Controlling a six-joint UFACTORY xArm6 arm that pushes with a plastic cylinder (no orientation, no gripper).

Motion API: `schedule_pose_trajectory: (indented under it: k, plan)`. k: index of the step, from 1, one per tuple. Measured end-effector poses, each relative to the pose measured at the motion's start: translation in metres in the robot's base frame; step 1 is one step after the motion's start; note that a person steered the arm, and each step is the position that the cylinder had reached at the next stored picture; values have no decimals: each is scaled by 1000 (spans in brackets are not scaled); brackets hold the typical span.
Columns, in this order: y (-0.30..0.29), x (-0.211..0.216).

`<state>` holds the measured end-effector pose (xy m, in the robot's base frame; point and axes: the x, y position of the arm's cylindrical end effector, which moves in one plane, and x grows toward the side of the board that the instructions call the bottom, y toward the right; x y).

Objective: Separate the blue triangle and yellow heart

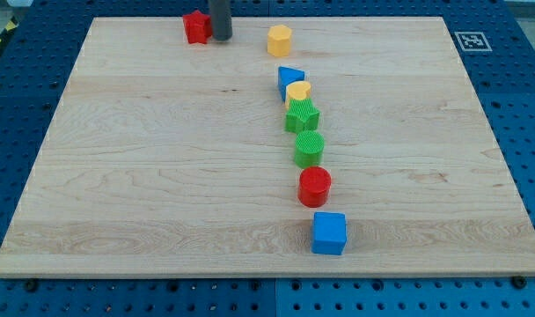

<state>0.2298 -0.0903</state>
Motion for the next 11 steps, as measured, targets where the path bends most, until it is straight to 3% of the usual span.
schedule_pose_trajectory:
  k: [2, 3, 4, 6, 7, 8, 9, 11]
  plan:
    - [-69, -3]
    - [-75, -2]
    - [-28, 20]
    - [135, 50]
    - [211, 97]
    - [242, 132]
    - [228, 142]
    - [138, 145]
